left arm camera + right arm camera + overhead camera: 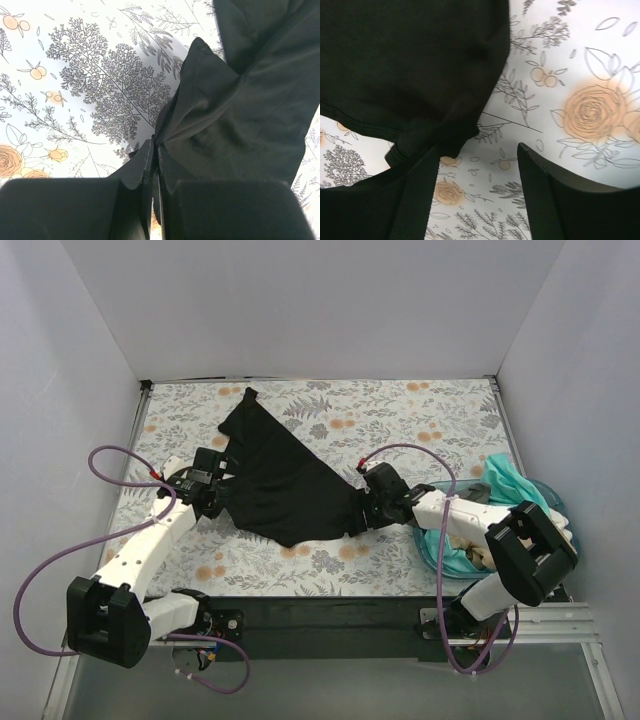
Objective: Fold and stack the t-shirts
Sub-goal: Flatten the tshirt out
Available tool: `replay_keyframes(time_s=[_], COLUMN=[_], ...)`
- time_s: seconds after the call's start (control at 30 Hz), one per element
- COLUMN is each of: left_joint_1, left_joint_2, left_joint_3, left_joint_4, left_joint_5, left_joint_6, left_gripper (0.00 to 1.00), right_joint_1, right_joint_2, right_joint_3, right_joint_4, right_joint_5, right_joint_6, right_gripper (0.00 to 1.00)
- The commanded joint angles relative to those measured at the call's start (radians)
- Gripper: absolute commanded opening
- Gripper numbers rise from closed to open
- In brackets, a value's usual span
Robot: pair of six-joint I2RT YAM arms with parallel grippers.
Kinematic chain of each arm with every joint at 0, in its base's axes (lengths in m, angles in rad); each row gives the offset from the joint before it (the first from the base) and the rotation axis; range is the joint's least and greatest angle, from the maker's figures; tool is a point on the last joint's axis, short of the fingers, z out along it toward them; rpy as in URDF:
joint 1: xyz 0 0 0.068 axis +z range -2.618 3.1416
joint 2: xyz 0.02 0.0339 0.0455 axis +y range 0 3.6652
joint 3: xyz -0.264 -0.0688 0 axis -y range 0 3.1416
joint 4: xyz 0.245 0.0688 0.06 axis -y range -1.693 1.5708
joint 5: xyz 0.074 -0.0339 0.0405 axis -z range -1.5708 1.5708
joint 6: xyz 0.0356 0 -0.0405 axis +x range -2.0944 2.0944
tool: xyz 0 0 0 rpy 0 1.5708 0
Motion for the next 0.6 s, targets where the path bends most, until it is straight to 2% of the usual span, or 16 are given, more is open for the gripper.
replay_keyframes(time_s=[0.0, 0.17, 0.27, 0.3, 0.37, 0.4, 0.57], left_joint_1=[0.003, 0.003, 0.003, 0.003, 0.003, 0.003, 0.003], left_joint_2=[-0.036, -0.042, -0.056, -0.059, -0.071, -0.073, -0.103], left_joint_3=[-0.009, -0.003, 0.002, 0.004, 0.011, 0.017, 0.132], left_joint_4=[0.012, 0.006, 0.014, 0.015, 0.023, 0.02, 0.028], left_joint_5=[-0.013, -0.016, -0.013, -0.008, 0.003, 0.003, 0.012], left_joint_6=[0.009, 0.011, 0.011, 0.011, 0.012, 0.011, 0.02], left_gripper=[0.0, 0.0, 0.0, 0.0, 0.0, 0.0, 0.0], right_joint_1=[0.027, 0.051, 0.059, 0.062, 0.064, 0.062, 0.062], right_joint_2=[0.028, 0.086, 0.103, 0.102, 0.088, 0.077, -0.057], right_joint_3=[0.0, 0.009, 0.023, 0.026, 0.032, 0.038, 0.103], right_joint_4=[0.078, 0.114, 0.126, 0.124, 0.124, 0.12, 0.063], right_joint_5=[-0.018, -0.018, -0.02, -0.003, 0.012, 0.025, 0.11], right_joint_6=[0.035, 0.038, 0.027, 0.029, 0.026, 0.018, -0.045], right_gripper=[0.68, 0.57, 0.33, 0.18, 0.04, 0.01, 0.01])
